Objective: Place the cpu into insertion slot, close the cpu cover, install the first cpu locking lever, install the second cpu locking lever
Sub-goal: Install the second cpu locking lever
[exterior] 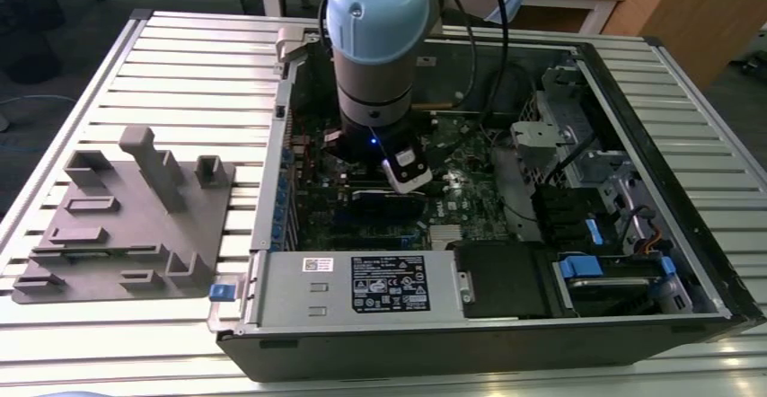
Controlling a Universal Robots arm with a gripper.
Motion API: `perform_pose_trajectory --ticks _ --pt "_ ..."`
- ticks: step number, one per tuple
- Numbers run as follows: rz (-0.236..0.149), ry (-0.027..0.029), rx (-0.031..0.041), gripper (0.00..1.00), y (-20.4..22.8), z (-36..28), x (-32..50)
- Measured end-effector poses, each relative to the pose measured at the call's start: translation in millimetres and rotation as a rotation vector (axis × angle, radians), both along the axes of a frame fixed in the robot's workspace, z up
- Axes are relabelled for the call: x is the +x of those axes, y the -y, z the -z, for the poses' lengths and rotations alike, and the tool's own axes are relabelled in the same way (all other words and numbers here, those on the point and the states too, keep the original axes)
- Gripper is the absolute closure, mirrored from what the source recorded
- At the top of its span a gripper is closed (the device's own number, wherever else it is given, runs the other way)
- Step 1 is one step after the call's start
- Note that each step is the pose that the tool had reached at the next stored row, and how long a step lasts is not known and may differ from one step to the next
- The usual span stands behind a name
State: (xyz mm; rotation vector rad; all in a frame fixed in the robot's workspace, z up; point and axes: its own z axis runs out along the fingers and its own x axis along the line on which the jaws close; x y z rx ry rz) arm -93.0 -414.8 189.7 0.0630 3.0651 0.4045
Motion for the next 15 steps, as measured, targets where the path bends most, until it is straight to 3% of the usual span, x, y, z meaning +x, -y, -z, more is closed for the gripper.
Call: perform_pose_trajectory --ticks 6,10,12,15 --pt "0.0 -0.0003 -0.002 0.89 -6.1 -0.1 -0.1" --pt "0.0 0.0005 -0.0054 0.89 -7.6 -1.7 0.1" --pt "0.0 0.0002 -0.0172 0.89 -7.7 -2.9 0.1" --pt "0.0 0.0005 -0.0441 0.89 -7.7 -3.0 0.1"
